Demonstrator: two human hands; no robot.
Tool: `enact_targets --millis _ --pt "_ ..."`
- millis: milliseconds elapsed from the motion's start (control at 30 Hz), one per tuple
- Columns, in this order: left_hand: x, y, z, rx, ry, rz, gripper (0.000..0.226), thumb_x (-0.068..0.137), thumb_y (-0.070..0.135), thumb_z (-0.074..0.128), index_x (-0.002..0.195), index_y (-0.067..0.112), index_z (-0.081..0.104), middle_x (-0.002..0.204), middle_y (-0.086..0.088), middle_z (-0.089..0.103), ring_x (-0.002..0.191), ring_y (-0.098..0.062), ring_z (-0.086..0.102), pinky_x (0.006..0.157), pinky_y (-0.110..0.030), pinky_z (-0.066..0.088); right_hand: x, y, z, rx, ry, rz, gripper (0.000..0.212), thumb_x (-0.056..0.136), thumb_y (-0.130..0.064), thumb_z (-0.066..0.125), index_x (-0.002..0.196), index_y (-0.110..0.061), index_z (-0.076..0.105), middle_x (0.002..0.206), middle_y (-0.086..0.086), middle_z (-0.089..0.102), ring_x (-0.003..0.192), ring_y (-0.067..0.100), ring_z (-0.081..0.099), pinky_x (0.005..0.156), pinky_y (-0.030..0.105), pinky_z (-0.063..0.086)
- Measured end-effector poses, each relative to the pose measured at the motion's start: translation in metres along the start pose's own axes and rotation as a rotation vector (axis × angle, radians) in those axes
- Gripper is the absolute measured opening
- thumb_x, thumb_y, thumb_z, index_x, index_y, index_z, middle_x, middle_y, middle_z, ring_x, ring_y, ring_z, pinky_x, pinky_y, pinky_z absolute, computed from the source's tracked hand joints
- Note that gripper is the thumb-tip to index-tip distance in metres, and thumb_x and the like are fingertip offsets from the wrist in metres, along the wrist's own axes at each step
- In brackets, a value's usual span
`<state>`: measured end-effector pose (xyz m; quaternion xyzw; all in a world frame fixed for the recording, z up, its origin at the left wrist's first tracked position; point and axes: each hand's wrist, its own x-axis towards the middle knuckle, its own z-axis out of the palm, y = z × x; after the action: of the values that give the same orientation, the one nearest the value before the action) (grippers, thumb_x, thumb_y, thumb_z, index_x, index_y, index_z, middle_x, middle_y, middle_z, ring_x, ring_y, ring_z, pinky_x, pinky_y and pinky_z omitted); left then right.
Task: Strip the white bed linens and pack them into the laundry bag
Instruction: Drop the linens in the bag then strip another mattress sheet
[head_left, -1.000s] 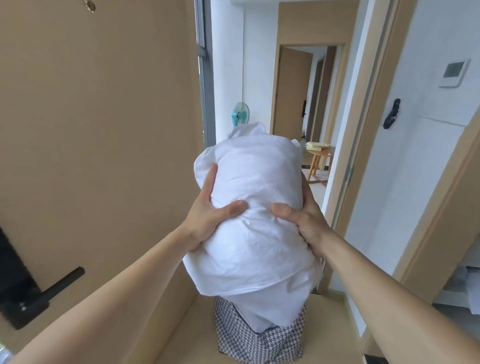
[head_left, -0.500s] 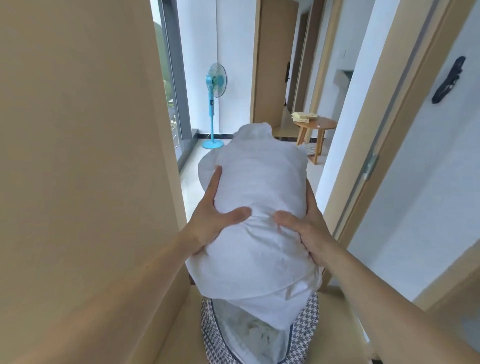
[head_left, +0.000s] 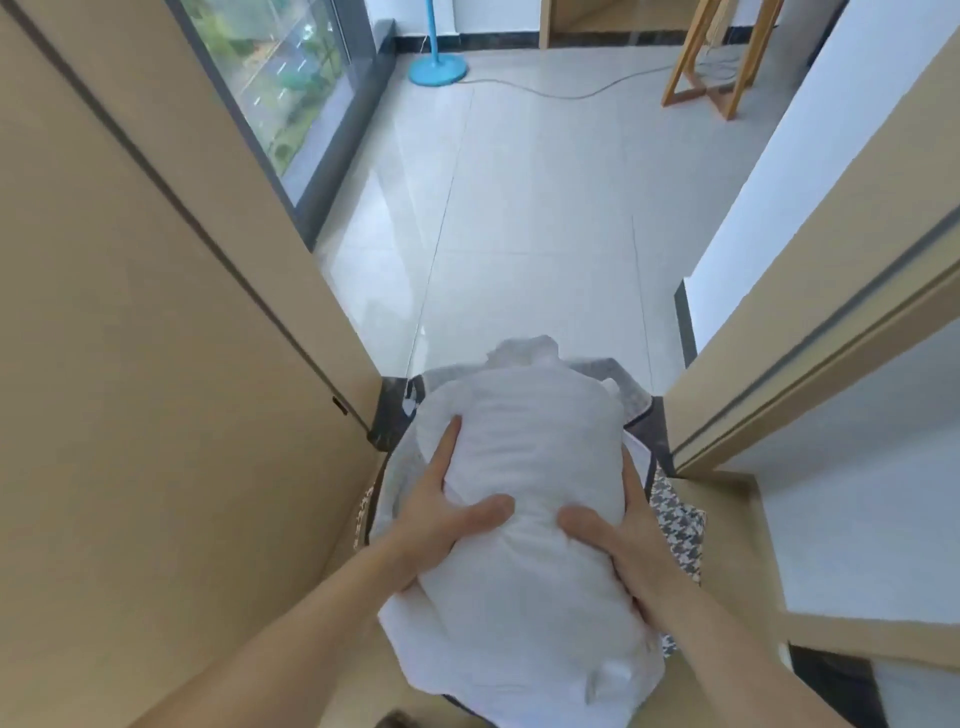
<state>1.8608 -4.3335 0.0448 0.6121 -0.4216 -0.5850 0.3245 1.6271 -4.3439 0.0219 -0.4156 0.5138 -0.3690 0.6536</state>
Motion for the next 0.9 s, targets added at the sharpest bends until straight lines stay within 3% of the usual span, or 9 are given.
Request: enact_targets --millis 133,233,367,500,600,700,767,833,900 --pt "0.042 -0.086 0.019 -0.042 -0.024 -0.153 0.103 0.058 0.056 0.091 0.134 0.075 0.025 0.131 0.034 0.056 0.118 0.003 0.059 0.092 -0.025 0.054 0.031 0.08 -0.02 -0.024 0.042 0.156 0.109 0.042 -0.054 0.098 0.138 -0.056 0.046 0.126 -0.016 0.067 0.11 0.011 0.069 0.08 0.028 0.059" --pt "0.073 -0.131 0.027 -0.039 -0.033 -0.247 0.113 0.052 0.065 0.09 0.141 0.071 0.02 0.138 0.03 0.051 0.122 -0.002 0.057 0.102 -0.034 0.051 0.054 0.127 -0.031 -0.039 0.077 0.257 0.109 0.044 -0.05 0.097 0.139 -0.055 0.043 0.119 -0.022 0.069 0.102 0.004 0.07 0.072 0.018 0.057" --pt "0.114 -0.166 0.03 0.038 -0.038 -0.33 0.124 0.044 0.08 0.082 0.146 0.067 0.012 0.147 0.021 0.044 0.129 -0.007 0.05 0.109 -0.037 0.045 0.088 0.162 -0.039 -0.018 0.083 0.326 0.101 0.053 -0.045 0.095 0.136 -0.065 0.042 0.125 -0.023 0.066 0.108 0.007 0.069 0.079 0.029 0.06" --pt "0.154 -0.179 0.027 0.162 -0.015 -0.379 0.127 0.045 0.083 0.074 0.15 0.059 0.008 0.153 0.006 0.036 0.135 -0.016 0.044 0.113 -0.035 0.038 0.126 0.189 -0.043 -0.049 0.131 0.357 0.115 0.051 -0.048 0.095 0.147 -0.057 0.031 0.144 -0.017 0.052 0.125 0.014 0.057 0.105 0.048 0.049" --pt "0.178 -0.185 0.028 0.381 0.014 -0.479 0.112 0.065 0.078 0.065 0.153 0.053 -0.001 0.154 -0.009 0.028 0.137 -0.028 0.039 0.114 -0.043 0.035 0.153 0.213 -0.042 -0.177 0.164 0.338 0.118 0.055 -0.048 0.093 0.153 -0.05 0.026 0.15 -0.018 0.042 0.135 0.012 0.046 0.112 0.043 0.039" --pt "0.182 -0.188 0.043 0.908 -0.111 -0.517 0.083 0.093 0.058 0.047 0.158 0.035 0.002 0.162 -0.014 0.012 0.149 -0.032 0.015 0.117 -0.048 0.025 0.174 0.245 -0.035 -0.417 0.204 0.392 0.111 0.07 -0.037 0.089 0.154 -0.05 0.017 0.149 -0.003 0.034 0.137 0.024 0.038 0.109 0.044 0.04" --pt "0.168 -0.177 0.056 1.232 -0.165 -0.255 0.066 0.096 0.042 0.046 0.156 0.023 0.026 0.163 -0.014 0.019 0.151 -0.032 0.01 0.118 -0.054 0.018 0.178 0.264 -0.029 -0.591 0.187 0.494 0.105 0.081 -0.03 0.081 0.155 -0.05 0.009 0.146 0.009 0.032 0.13 0.033 0.04 0.101 0.046 0.046" --pt "0.156 -0.165 0.059 1.386 -0.032 0.17 0.053 0.086 0.028 0.058 0.137 0.016 0.057 0.15 -0.014 0.047 0.146 -0.035 0.031 0.115 -0.059 0.026 0.173 0.278 -0.023 -0.588 0.174 0.561 0.099 0.088 -0.021 0.073 0.157 -0.046 0.008 0.14 0.013 0.036 0.11 0.031 0.05 0.088 0.041 0.052" --pt "0.149 -0.154 0.05 1.487 0.152 0.437 0.052 0.077 0.02 0.062 0.128 0.011 0.066 0.144 -0.016 0.054 0.143 -0.038 0.037 0.114 -0.063 0.028 0.168 0.284 -0.017 -0.55 0.165 0.546 0.09 0.091 -0.015 0.068 0.159 -0.038 0.014 0.142 0.013 0.041 0.102 0.028 0.055 0.083 0.037 0.053"
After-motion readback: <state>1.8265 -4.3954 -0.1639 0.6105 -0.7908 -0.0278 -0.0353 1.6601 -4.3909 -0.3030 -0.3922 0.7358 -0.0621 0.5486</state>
